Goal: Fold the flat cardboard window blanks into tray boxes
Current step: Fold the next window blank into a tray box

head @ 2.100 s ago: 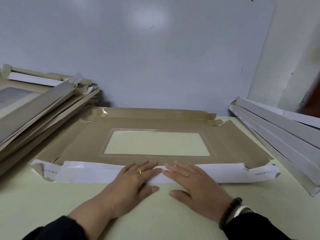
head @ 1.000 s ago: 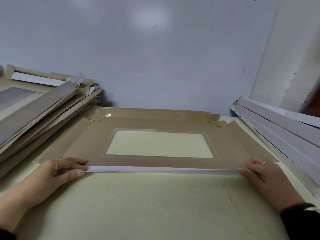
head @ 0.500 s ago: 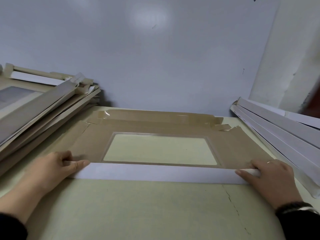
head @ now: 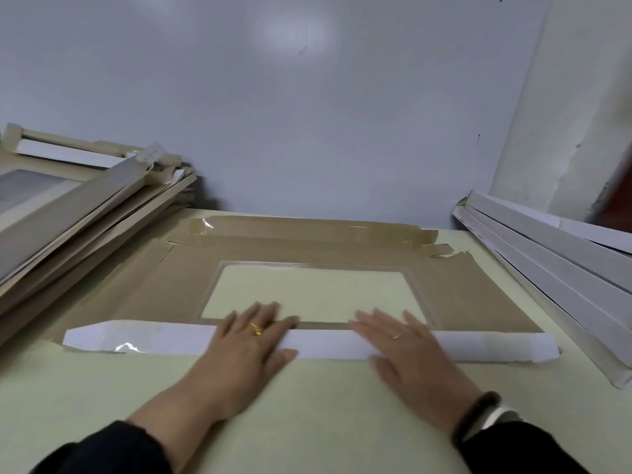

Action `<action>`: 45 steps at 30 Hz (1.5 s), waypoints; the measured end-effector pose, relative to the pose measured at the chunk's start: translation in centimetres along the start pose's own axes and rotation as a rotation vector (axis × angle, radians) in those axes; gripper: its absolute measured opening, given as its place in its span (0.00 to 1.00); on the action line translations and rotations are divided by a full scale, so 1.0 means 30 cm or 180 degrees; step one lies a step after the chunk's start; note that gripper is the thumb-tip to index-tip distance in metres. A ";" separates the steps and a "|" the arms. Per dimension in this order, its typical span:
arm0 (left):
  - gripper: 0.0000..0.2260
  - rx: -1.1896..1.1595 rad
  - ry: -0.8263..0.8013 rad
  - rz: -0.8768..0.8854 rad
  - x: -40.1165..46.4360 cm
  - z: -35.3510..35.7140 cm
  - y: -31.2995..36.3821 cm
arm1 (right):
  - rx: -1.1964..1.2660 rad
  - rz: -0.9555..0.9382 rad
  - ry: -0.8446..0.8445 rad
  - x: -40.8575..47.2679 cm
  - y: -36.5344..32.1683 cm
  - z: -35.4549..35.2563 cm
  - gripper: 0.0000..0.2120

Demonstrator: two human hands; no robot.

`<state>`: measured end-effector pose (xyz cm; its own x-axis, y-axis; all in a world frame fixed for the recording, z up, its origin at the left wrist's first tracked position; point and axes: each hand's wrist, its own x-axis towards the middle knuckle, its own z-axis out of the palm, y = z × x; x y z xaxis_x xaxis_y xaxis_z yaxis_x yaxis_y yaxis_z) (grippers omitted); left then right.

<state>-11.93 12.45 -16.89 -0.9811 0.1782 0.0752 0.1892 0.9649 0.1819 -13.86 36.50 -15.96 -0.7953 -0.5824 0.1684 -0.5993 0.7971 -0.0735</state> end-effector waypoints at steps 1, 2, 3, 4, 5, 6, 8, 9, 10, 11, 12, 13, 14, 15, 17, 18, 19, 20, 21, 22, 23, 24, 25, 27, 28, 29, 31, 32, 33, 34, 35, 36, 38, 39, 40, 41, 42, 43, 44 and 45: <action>0.24 -0.0009 -0.0051 0.0120 0.007 0.012 0.033 | 0.0223 -0.0090 -0.0152 0.015 -0.030 0.023 0.23; 0.24 -0.0005 -0.0092 0.0195 0.012 0.022 0.053 | 0.0353 -0.0150 -0.0236 0.027 -0.057 0.036 0.23; 0.23 -0.0009 -0.0129 0.0215 0.015 0.026 0.060 | 0.0448 -0.0143 -0.0304 0.036 -0.074 0.041 0.23; 0.23 -0.0014 -0.0147 0.0197 0.016 0.025 0.056 | 0.0518 -0.0104 -0.0359 0.040 -0.078 0.045 0.24; 0.23 -0.0013 -0.0156 0.0144 0.014 0.021 0.041 | 0.0550 -0.0029 -0.0413 0.039 -0.071 0.041 0.24; 0.23 -0.0019 -0.0149 0.0060 0.011 0.014 0.019 | 0.0537 0.0063 -0.0432 0.033 -0.049 0.039 0.24; 0.22 -0.0040 -0.0116 -0.0170 0.001 -0.003 -0.040 | 0.0448 0.0322 -0.0494 0.013 0.014 0.031 0.23; 0.22 -0.0026 -0.0107 -0.0300 -0.006 -0.014 -0.075 | 0.0429 0.0506 -0.0538 0.000 0.050 0.024 0.23; 0.22 0.0004 -0.0103 -0.0434 -0.013 -0.025 -0.113 | 0.0426 0.0700 -0.0560 -0.014 0.086 0.017 0.22; 0.21 0.0031 -0.0107 -0.0564 -0.019 -0.036 -0.151 | 0.0393 0.0883 -0.0574 -0.029 0.122 0.010 0.22; 0.21 0.0036 -0.0115 -0.0693 -0.024 -0.046 -0.189 | 0.0336 0.1058 -0.0580 -0.046 0.158 0.003 0.22; 0.21 0.0013 -0.0127 -0.0828 -0.029 -0.054 -0.224 | 0.0276 0.1218 -0.0572 -0.063 0.193 -0.002 0.21; 0.21 -0.0022 -0.0113 -0.0944 -0.035 -0.061 -0.255 | 0.0210 0.1362 -0.0545 -0.080 0.226 -0.006 0.21; 0.21 -0.0055 -0.0084 -0.1047 -0.041 -0.067 -0.283 | 0.0148 0.1496 -0.0534 -0.096 0.255 -0.009 0.21; 0.21 -0.0142 -0.0012 -0.1229 -0.053 -0.074 -0.332 | 0.0065 0.1722 -0.0526 -0.124 0.305 -0.010 0.22; 0.21 -0.0181 0.0005 -0.1308 -0.060 -0.077 -0.355 | 0.0072 0.1820 -0.0519 -0.137 0.325 -0.012 0.22; 0.21 -0.0206 -0.0002 -0.1388 -0.068 -0.079 -0.375 | 0.0121 0.1910 -0.0496 -0.149 0.342 -0.015 0.22; 0.22 -0.0219 -0.0003 -0.1453 -0.076 -0.083 -0.392 | 0.0191 0.1988 -0.0442 -0.159 0.356 -0.019 0.22; 0.22 -0.0237 0.0002 -0.1497 -0.082 -0.087 -0.406 | 0.0245 0.2055 -0.0385 -0.166 0.365 -0.024 0.22; 0.22 -0.0239 0.0017 -0.1529 -0.086 -0.088 -0.418 | 0.0267 0.2117 -0.0325 -0.172 0.372 -0.027 0.22; 0.22 -0.0226 0.0036 -0.1577 -0.086 -0.088 -0.421 | 0.0231 0.2186 -0.0297 -0.173 0.376 -0.028 0.22; 0.22 -0.0191 0.0080 -0.1621 -0.082 -0.088 -0.416 | 0.0127 0.2235 -0.0269 -0.171 0.377 -0.027 0.22; 0.22 -0.0119 0.0138 -0.1643 -0.080 -0.091 -0.400 | 0.0005 0.2261 -0.0197 -0.166 0.371 -0.028 0.22; 0.19 0.0053 0.0536 -0.1346 -0.076 -0.099 -0.341 | -0.0110 0.2063 0.0251 -0.151 0.343 -0.027 0.20; 0.21 0.0015 0.0799 -0.0971 -0.073 -0.096 -0.309 | -0.0016 0.1846 0.0536 -0.140 0.323 -0.026 0.20; 0.24 -0.0162 0.0963 -0.0553 -0.070 -0.095 -0.268 | 0.0162 0.1611 0.0713 -0.126 0.296 -0.030 0.22; 0.24 -0.0494 0.0899 0.0217 -0.074 -0.095 -0.162 | 0.0461 0.1146 0.0695 -0.100 0.224 -0.034 0.23; 0.20 -0.0414 0.0792 0.0524 -0.073 -0.085 -0.117 | 0.0492 0.0908 0.0610 -0.090 0.191 -0.030 0.21; 0.18 -0.0317 0.0682 0.0717 -0.068 -0.071 -0.081 | 0.0506 0.0687 0.0561 -0.082 0.160 -0.028 0.17; 0.22 -0.0296 0.0619 0.0804 -0.061 -0.057 -0.054 | 0.0525 0.0458 0.0557 -0.075 0.137 -0.024 0.14; 0.26 -0.0205 0.0536 0.0803 -0.056 -0.043 -0.040 | 0.0510 0.0287 0.0491 -0.068 0.122 -0.019 0.13; 0.26 -0.0076 0.0445 0.0738 -0.047 -0.031 -0.038 | 0.0485 0.0189 0.0410 -0.060 0.118 -0.014 0.15; 0.21 -0.0063 0.0421 0.0669 -0.034 -0.019 -0.041 | 0.0376 0.0282 0.0365 -0.049 0.108 -0.022 0.17; 0.21 -0.0068 0.0452 0.0677 -0.033 -0.014 -0.043 | 0.0249 0.0269 0.0399 -0.044 0.094 -0.035 0.16; 0.21 -0.0038 0.0465 0.0692 -0.034 -0.015 -0.040 | 0.0040 0.0161 0.0486 -0.039 0.080 -0.047 0.14; 0.22 -0.0040 0.0484 0.0669 -0.035 -0.017 -0.036 | -0.0200 0.0014 0.0613 -0.038 0.070 -0.049 0.14; 0.22 -0.0033 0.0509 0.0619 -0.038 -0.022 -0.026 | -0.0458 -0.0151 0.0807 -0.038 0.070 -0.042 0.14; 0.21 0.0019 0.0559 0.0617 -0.043 -0.034 -0.010 | -0.0615 -0.0275 0.0970 -0.038 0.066 -0.037 0.15; 0.20 0.0115 0.0579 0.0656 -0.047 -0.050 0.008 | -0.0727 -0.0373 0.1083 -0.037 0.061 -0.035 0.15; 0.20 0.0251 0.0699 0.0718 -0.047 -0.061 0.026 | -0.0801 -0.0433 0.1235 -0.038 0.057 -0.038 0.14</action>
<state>-10.34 12.60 -15.07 -0.8811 0.3517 0.3163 0.3888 0.9193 0.0608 -13.86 38.70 -15.16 -0.5897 -0.6198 0.5177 -0.6168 0.7595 0.2067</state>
